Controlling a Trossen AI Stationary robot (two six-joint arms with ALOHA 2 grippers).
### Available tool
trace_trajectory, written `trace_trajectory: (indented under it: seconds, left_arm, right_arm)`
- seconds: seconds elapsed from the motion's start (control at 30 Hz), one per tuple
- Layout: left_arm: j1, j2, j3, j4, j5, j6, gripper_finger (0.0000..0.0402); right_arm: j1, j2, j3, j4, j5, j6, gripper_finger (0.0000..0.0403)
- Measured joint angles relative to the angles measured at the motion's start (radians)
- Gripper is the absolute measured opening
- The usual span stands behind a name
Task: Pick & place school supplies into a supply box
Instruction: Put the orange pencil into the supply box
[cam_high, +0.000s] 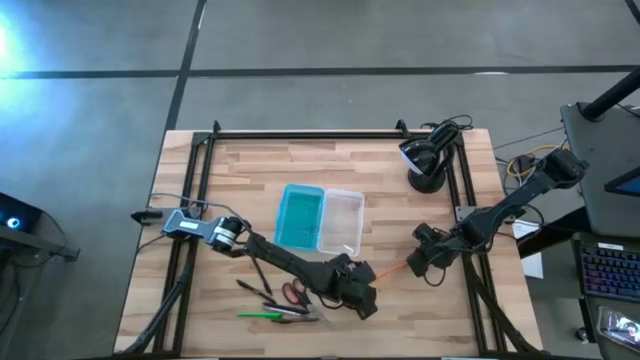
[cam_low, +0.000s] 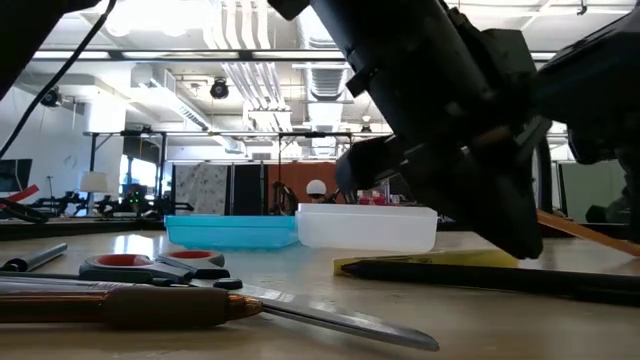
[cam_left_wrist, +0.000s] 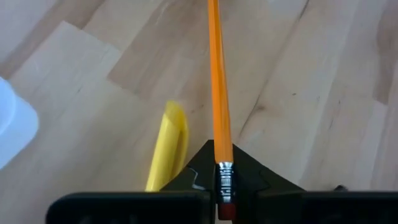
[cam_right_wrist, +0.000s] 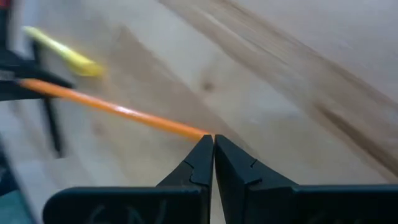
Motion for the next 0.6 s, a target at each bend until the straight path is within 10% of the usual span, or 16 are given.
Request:
trace_trajectory:
  seconds: [0.37, 0.6]
  left_arm:
    - [-0.007, -0.006, 0.031, -0.077, -0.015, -0.053, 0.0002]
    - [-0.046, -0.097, 0.031, -0.195, -0.214, -0.294, 0.0001]
  right_arm:
    - [0.0, -0.069, 0.056, -0.005, 0.113, -0.071, 0.0009]
    - [0.0, -0.163, 0.19, -0.286, 0.311, -0.124, 0.0009]
